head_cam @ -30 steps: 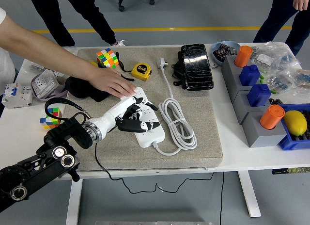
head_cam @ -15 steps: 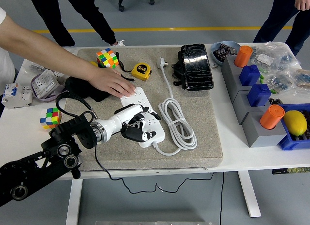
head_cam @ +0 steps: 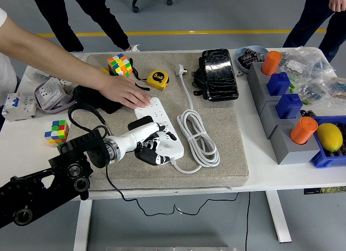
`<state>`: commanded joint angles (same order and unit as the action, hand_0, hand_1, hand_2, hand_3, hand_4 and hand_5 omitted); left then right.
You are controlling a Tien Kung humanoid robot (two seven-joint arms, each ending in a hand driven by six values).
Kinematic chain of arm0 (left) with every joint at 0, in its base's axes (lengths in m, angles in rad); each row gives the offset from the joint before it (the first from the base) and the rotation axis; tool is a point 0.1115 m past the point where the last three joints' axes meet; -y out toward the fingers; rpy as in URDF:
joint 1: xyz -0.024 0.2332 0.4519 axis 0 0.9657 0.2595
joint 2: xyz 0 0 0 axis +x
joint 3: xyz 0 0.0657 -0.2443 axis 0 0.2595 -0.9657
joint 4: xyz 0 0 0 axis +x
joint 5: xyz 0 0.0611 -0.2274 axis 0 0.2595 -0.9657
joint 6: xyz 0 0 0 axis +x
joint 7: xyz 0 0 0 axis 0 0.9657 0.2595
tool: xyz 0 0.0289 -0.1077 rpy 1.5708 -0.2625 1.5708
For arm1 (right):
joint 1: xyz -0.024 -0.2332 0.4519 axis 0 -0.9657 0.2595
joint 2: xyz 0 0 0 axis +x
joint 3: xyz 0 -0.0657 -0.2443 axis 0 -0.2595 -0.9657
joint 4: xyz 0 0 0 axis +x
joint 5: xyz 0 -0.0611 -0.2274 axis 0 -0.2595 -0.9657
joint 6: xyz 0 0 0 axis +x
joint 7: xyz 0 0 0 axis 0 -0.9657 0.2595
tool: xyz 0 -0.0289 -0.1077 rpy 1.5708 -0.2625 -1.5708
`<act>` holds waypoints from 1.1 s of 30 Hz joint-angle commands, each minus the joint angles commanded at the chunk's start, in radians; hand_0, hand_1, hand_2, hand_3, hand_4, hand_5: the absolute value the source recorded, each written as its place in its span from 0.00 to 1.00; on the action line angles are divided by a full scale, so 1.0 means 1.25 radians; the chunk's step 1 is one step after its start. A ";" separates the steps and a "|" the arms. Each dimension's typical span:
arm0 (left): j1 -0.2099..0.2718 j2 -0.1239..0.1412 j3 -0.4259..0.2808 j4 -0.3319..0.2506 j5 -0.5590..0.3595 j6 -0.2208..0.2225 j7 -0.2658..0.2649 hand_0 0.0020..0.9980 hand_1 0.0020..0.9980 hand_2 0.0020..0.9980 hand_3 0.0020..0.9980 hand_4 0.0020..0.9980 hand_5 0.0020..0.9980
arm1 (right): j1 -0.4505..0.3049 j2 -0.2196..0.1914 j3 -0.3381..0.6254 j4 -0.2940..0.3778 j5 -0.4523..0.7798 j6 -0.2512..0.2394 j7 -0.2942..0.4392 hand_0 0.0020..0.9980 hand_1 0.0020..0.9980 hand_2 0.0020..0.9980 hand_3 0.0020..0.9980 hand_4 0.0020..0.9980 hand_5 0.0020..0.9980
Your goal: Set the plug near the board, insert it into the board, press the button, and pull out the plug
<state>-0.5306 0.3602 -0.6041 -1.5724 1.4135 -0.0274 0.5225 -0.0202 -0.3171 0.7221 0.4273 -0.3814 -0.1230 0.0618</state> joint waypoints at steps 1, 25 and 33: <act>-0.001 0.000 0.002 0.002 0.001 -0.001 0.002 0.05 0.09 0.16 0.76 0.77 0.00 | 0.001 -0.001 0.000 0.000 0.000 0.000 0.000 0.57 0.65 0.64 0.54 0.93 0.49; -0.012 -0.002 0.031 0.040 -0.011 -0.012 0.022 0.05 0.09 0.16 0.76 0.77 0.00 | -0.001 -0.002 -0.001 0.001 0.000 0.000 0.000 0.57 0.65 0.64 0.54 0.93 0.49; -0.017 -0.003 0.037 0.050 -0.021 -0.013 0.023 0.05 0.10 0.16 0.76 0.75 0.00 | -0.002 -0.002 0.000 0.000 0.000 0.000 0.000 0.57 0.65 0.64 0.54 0.93 0.49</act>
<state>-0.5512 0.3560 -0.5583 -1.5102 1.3878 -0.0431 0.5512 -0.0228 -0.3192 0.7225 0.4278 -0.3809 -0.1231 0.0620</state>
